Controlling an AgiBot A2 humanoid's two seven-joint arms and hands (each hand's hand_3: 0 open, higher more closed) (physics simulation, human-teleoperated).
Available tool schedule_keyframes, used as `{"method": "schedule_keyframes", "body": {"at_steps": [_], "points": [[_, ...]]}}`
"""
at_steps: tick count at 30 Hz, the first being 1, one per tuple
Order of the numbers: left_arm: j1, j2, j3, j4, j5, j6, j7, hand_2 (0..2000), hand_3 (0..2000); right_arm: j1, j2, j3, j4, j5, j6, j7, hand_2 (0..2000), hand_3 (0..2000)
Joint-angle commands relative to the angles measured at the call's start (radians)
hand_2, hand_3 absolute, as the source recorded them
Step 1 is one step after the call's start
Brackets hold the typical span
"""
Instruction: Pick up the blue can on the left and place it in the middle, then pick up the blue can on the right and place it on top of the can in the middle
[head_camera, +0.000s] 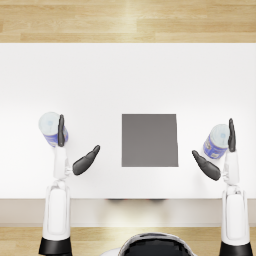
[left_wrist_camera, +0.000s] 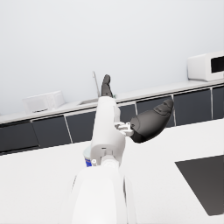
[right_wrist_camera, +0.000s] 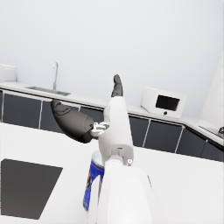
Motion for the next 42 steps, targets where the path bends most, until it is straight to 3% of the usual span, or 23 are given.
{"method": "schedule_keyframes", "body": {"at_steps": [1, 11, 26, 42], "points": [[0.027, 0.001, -0.076, 0.02, 0.012, 0.0, 0.0, 0, 0, 0.019, 0.001, -0.079, -0.006, 0.012, 0.0, 0.0, 0, 0], [0.03, 0.013, -0.156, 0.243, 0.04, 0.0, 0.0, 0, 0, -0.015, -0.016, -0.088, -0.139, 0.04, 0.0, 0.0, 0, 0], [0.151, 0.029, -0.142, 0.642, 0.041, 0.0, 0.0, 0, 0, 0.017, -0.04, -0.044, -0.376, 0.041, 0.0, 0.0, 0, 0], [0.261, 0.05, -0.124, 0.887, 0.041, 0.0, 0.0, 0, 0, 0.097, -0.07, -0.025, -0.666, 0.041, -0.001, 0.0, 0, 0]]}}
